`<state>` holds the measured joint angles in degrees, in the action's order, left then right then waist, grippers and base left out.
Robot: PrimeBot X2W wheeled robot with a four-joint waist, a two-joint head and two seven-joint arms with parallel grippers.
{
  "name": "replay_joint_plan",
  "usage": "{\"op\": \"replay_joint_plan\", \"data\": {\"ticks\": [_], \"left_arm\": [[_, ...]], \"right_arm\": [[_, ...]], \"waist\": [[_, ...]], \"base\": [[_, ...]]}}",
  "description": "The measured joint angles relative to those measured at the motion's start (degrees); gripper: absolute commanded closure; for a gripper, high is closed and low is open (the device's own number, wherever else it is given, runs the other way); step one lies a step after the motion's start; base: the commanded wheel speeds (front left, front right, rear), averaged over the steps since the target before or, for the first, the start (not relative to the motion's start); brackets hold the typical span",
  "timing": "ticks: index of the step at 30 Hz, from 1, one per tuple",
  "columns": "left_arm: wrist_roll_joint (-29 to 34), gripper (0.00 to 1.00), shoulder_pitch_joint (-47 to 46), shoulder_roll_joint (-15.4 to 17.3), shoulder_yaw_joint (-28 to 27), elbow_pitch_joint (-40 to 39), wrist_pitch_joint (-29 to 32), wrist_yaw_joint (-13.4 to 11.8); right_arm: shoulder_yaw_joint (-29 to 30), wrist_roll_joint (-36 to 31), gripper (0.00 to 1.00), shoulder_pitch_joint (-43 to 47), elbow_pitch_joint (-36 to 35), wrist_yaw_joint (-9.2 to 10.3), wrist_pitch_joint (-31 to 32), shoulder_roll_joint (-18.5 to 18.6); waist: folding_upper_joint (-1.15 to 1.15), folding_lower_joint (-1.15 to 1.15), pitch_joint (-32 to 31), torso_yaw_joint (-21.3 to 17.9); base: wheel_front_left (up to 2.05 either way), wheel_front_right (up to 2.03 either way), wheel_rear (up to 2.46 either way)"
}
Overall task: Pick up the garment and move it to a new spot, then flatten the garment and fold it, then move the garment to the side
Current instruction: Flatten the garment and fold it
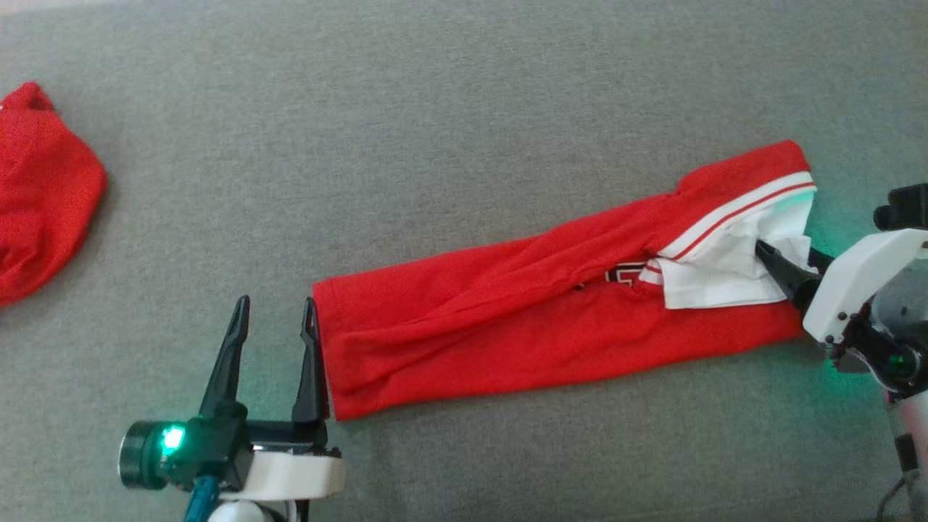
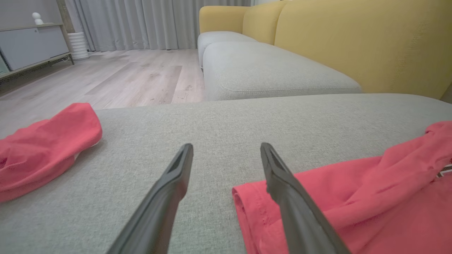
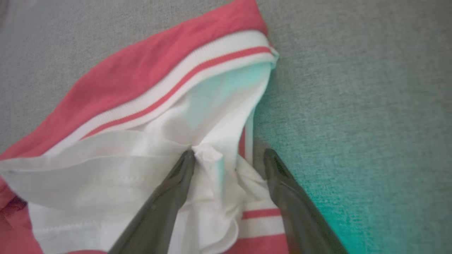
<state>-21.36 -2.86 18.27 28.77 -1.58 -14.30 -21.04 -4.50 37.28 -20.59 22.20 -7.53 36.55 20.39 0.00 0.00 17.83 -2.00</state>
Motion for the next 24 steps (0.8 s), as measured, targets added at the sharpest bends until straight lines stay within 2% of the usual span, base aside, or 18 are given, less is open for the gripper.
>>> {"op": "replay_joint_plan", "data": {"ticks": [6,7,8,9,10,18,24], "left_arm": [[2.6,0.00,2.2,-3.7,-3.4,1.4,-0.2,3.1],[3.0,0.00,2.5,-4.2,-4.0,1.6,-0.2,3.6],[3.3,0.00,2.7,-4.7,-4.7,1.7,-0.2,4.1],[3.5,0.00,2.9,-5.1,-5.2,1.8,-0.2,4.7],[3.9,0.00,3.1,-5.4,-5.8,2.0,-0.2,5.2],[6.1,0.00,4.4,-7.9,-9.4,3.3,-0.2,8.3],[7.8,0.00,4.9,-9.4,-12.3,5.2,-0.2,10.4]], "right_arm": [[-0.3,0.4,0.00,0.1,-0.1,0.00,2.7,0.2],[-0.5,0.6,0.17,0.1,-0.2,0.00,3.1,0.3],[-0.9,0.7,0.51,0.1,-0.5,0.00,3.5,0.4],[-1.3,1.0,0.91,0.2,-0.9,0.00,3.7,0.5],[-1.7,1.2,1.00,0.3,-1.2,0.00,4.0,0.5],[-1.9,0.3,1.00,0.8,-0.5,-0.01,1.4,1.3],[4.3,-2.1,1.00,0.7,2.8,-0.01,-0.3,5.5]], "waist": [[0.00,0.00,-0.6,1.5],[0.00,0.00,-0.8,1.6],[0.00,0.00,-0.9,1.7],[0.00,0.00,-1.1,1.8],[0.00,0.00,-1.2,1.8],[0.00,0.00,-1.9,1.1],[0.00,0.00,-2.9,0.6]], "base": [[0.00,0.00,0.00],[0.00,0.00,0.00],[0.00,0.00,0.00],[0.00,0.00,0.00],[0.00,0.00,0.00],[0.00,0.00,0.00],[0.00,0.00,0.00]]}}
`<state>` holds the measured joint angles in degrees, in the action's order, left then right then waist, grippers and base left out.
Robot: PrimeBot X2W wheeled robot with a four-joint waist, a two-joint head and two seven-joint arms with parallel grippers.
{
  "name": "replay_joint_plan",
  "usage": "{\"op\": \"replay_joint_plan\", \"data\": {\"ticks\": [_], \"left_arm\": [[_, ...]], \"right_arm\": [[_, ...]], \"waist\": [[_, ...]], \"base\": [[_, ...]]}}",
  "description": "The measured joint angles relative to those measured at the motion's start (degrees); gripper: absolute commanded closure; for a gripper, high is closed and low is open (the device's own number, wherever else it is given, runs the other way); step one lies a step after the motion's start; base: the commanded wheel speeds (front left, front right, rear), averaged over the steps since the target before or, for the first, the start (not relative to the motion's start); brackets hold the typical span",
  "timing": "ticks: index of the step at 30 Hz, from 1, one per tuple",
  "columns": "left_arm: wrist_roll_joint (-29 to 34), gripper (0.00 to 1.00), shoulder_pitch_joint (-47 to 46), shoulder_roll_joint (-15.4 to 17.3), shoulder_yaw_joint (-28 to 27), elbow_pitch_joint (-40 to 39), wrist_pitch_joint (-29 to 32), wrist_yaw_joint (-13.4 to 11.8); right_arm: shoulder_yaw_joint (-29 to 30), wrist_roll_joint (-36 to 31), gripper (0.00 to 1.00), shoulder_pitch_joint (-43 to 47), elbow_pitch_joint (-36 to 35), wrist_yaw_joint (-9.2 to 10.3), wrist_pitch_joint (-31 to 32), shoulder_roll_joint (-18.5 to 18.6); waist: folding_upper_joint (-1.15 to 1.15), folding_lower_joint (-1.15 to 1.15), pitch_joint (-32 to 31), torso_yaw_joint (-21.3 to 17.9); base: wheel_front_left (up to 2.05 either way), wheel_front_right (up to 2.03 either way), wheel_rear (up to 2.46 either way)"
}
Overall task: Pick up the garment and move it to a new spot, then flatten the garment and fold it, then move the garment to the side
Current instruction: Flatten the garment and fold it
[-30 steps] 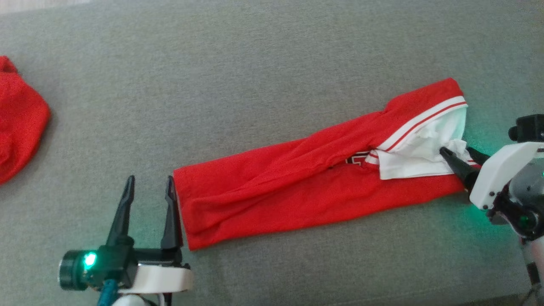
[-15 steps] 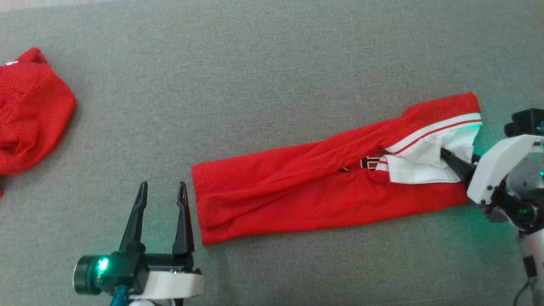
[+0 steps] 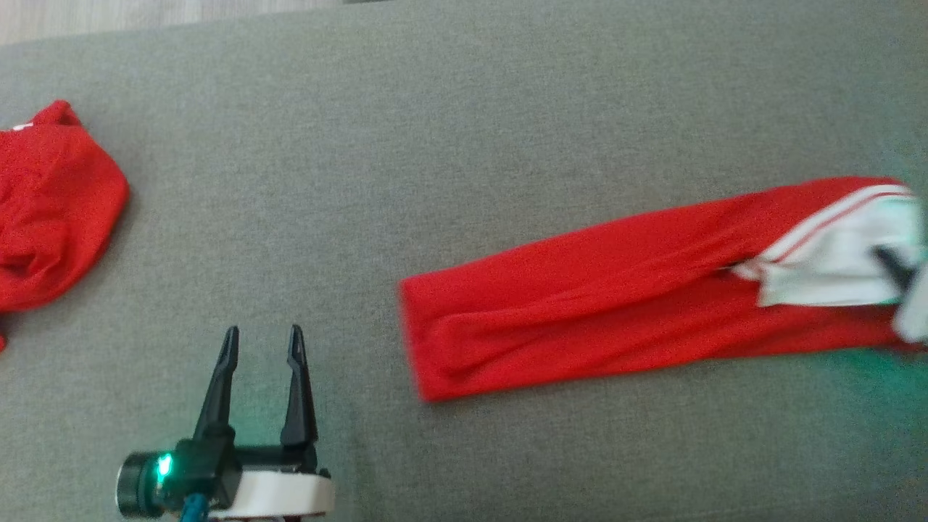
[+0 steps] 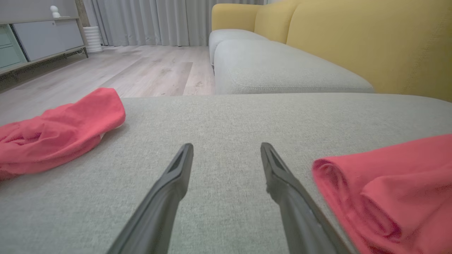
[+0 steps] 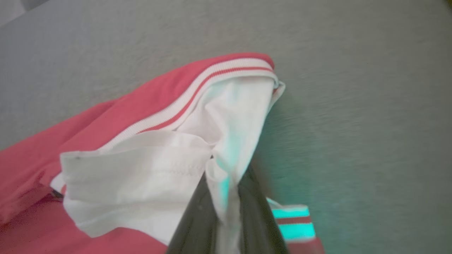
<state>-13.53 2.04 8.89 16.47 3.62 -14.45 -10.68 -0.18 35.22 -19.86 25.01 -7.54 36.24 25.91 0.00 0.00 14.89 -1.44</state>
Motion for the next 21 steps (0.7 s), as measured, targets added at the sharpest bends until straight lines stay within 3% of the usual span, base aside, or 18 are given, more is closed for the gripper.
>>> {"op": "replay_joint_plan", "data": {"ticks": [5,9,16,21], "left_arm": [[0.6,0.00,1.9,-1.5,-1.8,1.7,0.0,1.7],[1.8,0.00,3.4,-2.5,-2.9,2.8,0.0,2.5],[2.7,0.00,5.1,-4.2,-4.2,3.1,0.0,3.9],[3.5,0.00,4.9,-4.8,-4.2,3.3,0.0,4.7]], "right_arm": [[7.1,-2.2,1.00,0.0,0.6,0.00,-0.5,5.6],[8.3,-2.2,1.00,0.8,-5.3,0.00,0.7,7.7],[-4.4,2.5,1.00,5.1,-23.7,0.00,7.9,6.1],[-14.9,2.3,1.00,5.7,-28.6,0.00,9.7,0.1]], "waist": [[0.00,0.00,-1.5,0.1],[0.00,0.00,-2.8,0.2],[0.00,-0.01,-4.6,-0.4],[0.00,0.00,-4.3,-0.2]], "base": [[0.00,0.00,0.00],[0.00,0.00,0.00],[0.00,0.00,0.00],[0.00,0.00,0.00]]}}
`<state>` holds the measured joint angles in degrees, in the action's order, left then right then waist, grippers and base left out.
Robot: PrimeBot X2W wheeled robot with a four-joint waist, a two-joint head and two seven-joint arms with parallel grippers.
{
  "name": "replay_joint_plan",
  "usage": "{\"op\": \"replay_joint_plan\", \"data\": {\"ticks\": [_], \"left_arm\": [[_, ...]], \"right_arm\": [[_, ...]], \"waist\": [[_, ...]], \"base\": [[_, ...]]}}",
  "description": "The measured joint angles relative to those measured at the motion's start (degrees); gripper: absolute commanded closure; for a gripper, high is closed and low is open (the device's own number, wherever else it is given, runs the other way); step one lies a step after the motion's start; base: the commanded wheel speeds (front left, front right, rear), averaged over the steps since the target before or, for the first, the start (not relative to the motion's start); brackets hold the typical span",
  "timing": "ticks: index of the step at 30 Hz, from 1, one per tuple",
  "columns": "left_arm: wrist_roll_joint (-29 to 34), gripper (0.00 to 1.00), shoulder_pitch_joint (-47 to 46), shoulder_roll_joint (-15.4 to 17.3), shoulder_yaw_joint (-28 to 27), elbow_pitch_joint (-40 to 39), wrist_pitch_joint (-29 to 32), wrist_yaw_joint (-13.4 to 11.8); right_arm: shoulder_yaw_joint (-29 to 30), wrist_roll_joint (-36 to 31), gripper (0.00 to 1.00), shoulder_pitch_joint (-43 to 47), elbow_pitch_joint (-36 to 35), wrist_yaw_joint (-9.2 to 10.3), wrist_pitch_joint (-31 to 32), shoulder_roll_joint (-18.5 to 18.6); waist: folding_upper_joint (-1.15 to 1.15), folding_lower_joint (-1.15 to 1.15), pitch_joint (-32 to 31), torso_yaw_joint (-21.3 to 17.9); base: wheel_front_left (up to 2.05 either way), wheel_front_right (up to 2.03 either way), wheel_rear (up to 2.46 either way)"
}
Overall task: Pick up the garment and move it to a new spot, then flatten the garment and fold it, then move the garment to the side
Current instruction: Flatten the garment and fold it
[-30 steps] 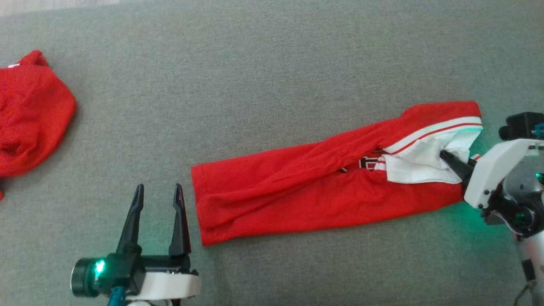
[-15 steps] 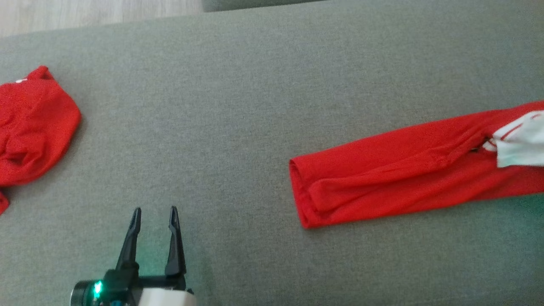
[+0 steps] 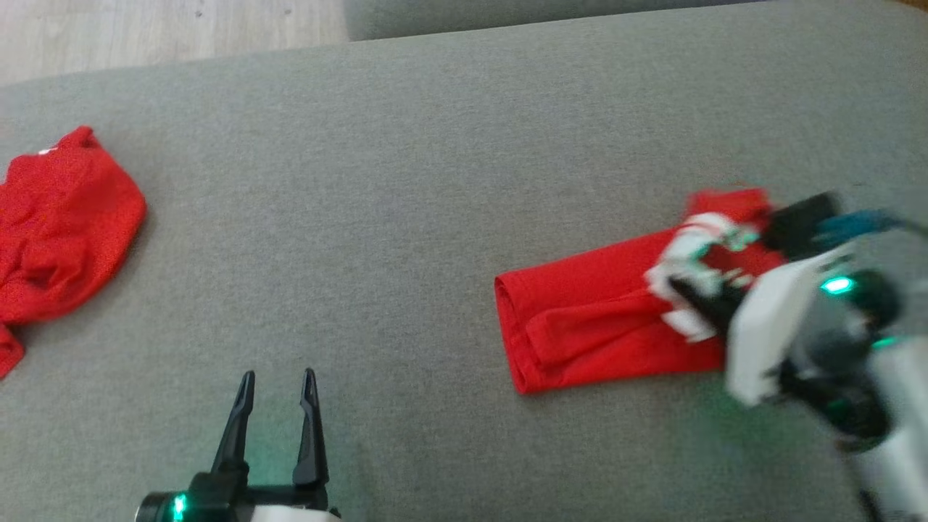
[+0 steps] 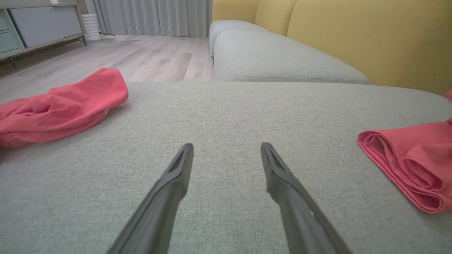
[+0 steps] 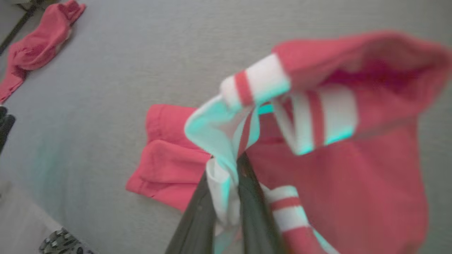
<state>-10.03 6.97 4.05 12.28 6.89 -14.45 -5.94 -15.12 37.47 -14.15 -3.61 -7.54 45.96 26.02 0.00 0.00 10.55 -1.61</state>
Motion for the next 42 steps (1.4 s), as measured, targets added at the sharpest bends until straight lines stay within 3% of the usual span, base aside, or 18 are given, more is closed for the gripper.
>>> {"op": "replay_joint_plan", "data": {"ticks": [4,12,13,14,15,19,24,27,30,35,42], "left_arm": [[0.0,0.00,-0.2,-0.3,0.0,0.6,0.0,0.7],[0.5,0.00,-0.3,-0.7,0.1,1.4,0.0,1.2],[0.5,0.00,-0.3,-0.8,0.1,1.4,0.0,1.2],[0.5,0.00,-0.3,-0.8,0.1,1.5,0.0,1.2],[0.5,0.00,-0.3,-0.8,0.1,1.5,0.0,1.2],[0.5,0.00,-0.2,-0.8,-0.2,1.6,0.0,1.2],[0.9,0.00,0.3,-0.8,-1.1,1.6,0.0,1.2],[1.0,0.00,0.5,-0.8,-1.7,1.5,0.0,1.2],[1.5,0.00,0.7,-0.9,-2.1,1.1,0.0,1.2],[1.6,0.00,1.2,-0.9,-2.8,0.6,0.0,1.5],[2.5,0.00,1.6,-0.9,-3.2,0.7,0.0,2.4]], "right_arm": [[-6.8,-2.8,1.00,-0.1,3.7,0.00,-2.2,-7.3],[-10.0,-5.4,1.00,-1.8,11.5,0.00,-7.2,-13.0],[-10.0,-5.5,0.64,-2.1,12.0,0.00,-8.0,-13.7],[-9.8,-5.8,0.20,-2.4,12.5,0.00,-8.8,-14.5],[-9.7,-5.8,0.00,-2.5,12.8,0.00,-9.9,-15.3],[-8.7,-4.2,0.00,-2.6,12.1,0.00,-13.5,-18.7],[-7.8,-2.7,0.00,-1.1,5.2,0.00,-17.1,-18.6],[-5.8,-5.3,0.00,1.5,0.7,0.00,-21.6,-15.9],[-1.2,-12.1,0.00,3.9,-1.4,0.00,-28.4,-11.7],[5.4,-22.0,0.00,8.7,0.6,0.00,-40.4,-8.9],[8.4,-28.5,0.00,13.8,10.0,0.00,-52.7,-11.3]], "waist": [[0.00,0.00,0.2,1.2],[0.00,0.00,-0.1,3.3],[0.00,0.00,-0.2,3.4],[0.00,0.00,-0.3,3.4],[0.00,0.00,-0.4,3.4],[0.00,0.00,-0.8,3.1],[0.00,0.00,-1.6,2.2],[0.00,0.00,-2.2,1.4],[0.00,0.00,-2.9,0.7],[0.00,0.00,-3.9,-0.2],[0.00,0.00,-4.8,-0.2]], "base": [[0.00,0.00,0.00],[0.00,0.00,0.00],[0.00,0.00,0.00],[0.00,0.00,0.00],[0.00,0.00,0.00],[0.00,0.00,0.00],[0.00,0.00,0.00],[0.00,0.00,0.00],[0.00,0.00,0.00],[0.00,0.00,0.00],[0.00,0.00,0.00]]}}
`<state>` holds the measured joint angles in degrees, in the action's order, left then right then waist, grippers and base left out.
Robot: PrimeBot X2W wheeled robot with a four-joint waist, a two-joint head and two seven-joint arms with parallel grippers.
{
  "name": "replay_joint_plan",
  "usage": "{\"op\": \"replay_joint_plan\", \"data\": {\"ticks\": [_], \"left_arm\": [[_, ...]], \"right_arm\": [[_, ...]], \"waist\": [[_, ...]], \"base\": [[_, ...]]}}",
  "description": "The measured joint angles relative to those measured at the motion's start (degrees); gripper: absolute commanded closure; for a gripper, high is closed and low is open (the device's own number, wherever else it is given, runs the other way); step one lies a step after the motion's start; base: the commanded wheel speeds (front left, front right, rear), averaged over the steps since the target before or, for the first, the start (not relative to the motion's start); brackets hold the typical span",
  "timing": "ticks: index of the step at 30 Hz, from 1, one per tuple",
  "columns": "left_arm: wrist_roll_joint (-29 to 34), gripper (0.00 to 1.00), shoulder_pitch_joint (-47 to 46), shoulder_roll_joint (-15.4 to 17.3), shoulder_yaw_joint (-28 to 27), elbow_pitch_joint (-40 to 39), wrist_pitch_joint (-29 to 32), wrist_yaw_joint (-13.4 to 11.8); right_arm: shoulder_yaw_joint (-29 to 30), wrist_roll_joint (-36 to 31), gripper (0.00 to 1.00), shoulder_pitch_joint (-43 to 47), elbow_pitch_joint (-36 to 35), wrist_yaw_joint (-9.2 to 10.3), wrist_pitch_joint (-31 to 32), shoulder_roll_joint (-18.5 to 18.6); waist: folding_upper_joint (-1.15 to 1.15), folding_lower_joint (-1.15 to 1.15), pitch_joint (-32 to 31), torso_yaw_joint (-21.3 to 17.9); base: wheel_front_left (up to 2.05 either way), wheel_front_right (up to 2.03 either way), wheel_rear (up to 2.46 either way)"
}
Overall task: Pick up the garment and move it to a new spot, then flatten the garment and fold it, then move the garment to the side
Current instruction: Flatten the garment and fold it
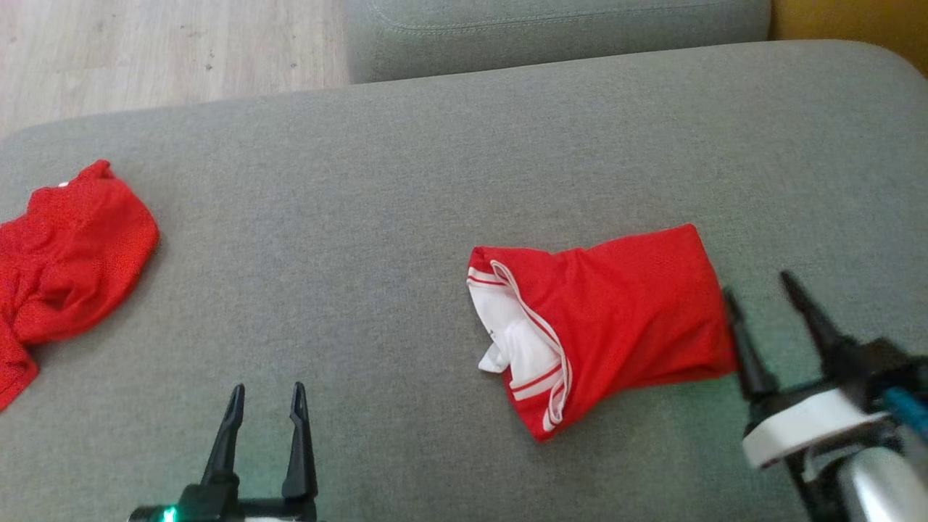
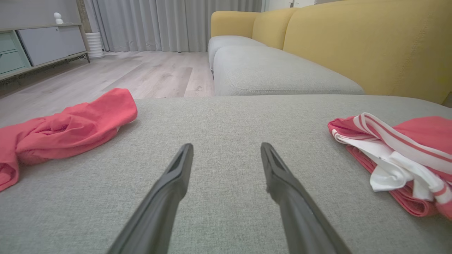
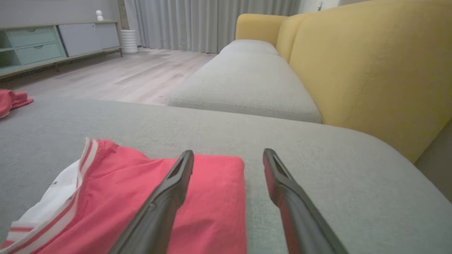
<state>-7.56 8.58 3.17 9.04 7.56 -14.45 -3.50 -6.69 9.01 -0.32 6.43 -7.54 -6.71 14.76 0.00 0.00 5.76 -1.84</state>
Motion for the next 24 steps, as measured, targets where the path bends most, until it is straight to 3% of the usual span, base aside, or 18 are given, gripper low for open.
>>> {"op": "replay_joint_plan", "data": {"ticks": [4,5,7,9,16,20,24], "left_arm": [[0.0,0.00,0.0,0.0,0.0,0.0,0.0,0.0],[0.0,0.00,-0.1,0.0,0.1,0.0,0.0,0.0],[0.0,0.00,-0.1,0.0,0.2,0.0,0.0,0.0],[0.0,0.00,-0.2,0.0,0.5,0.1,0.0,0.0],[0.0,0.00,-0.6,0.0,1.3,0.8,0.0,0.0],[0.0,0.00,-0.7,0.0,1.3,0.9,0.0,0.0],[0.0,0.00,-1.2,0.0,1.5,1.0,0.0,0.0]], "right_arm": [[-2.6,-1.2,0.00,-0.6,3.2,0.00,-1.7,-1.9],[-6.1,-2.0,0.04,-2.1,5.9,0.00,-1.8,-2.8],[-7.7,-2.0,0.65,-3.2,7.4,0.00,-1.8,-3.4],[-11.7,-2.8,1.00,-7.7,13.0,0.00,-1.0,-4.7],[-17.0,-7.1,1.00,-13.1,26.0,0.00,1.2,-7.5],[-19.3,-7.0,1.00,-14.1,29.6,0.00,0.6,-10.3],[-20.7,-6.6,1.00,-16.8,32.2,0.00,0.6,-10.7]], "waist": [[0.00,0.00,0.2,0.2],[0.00,0.00,0.6,0.4],[0.00,0.00,0.8,0.5],[0.00,0.01,1.3,1.0],[0.00,0.01,1.8,2.7],[0.00,0.00,2.0,3.4],[0.00,0.00,2.5,4.1]], "base": [[0.00,0.00,0.00],[0.00,0.00,0.00],[0.00,0.00,0.00],[0.00,0.00,0.00],[0.00,0.00,0.00],[0.00,0.00,0.00],[0.00,0.00,0.00]]}}
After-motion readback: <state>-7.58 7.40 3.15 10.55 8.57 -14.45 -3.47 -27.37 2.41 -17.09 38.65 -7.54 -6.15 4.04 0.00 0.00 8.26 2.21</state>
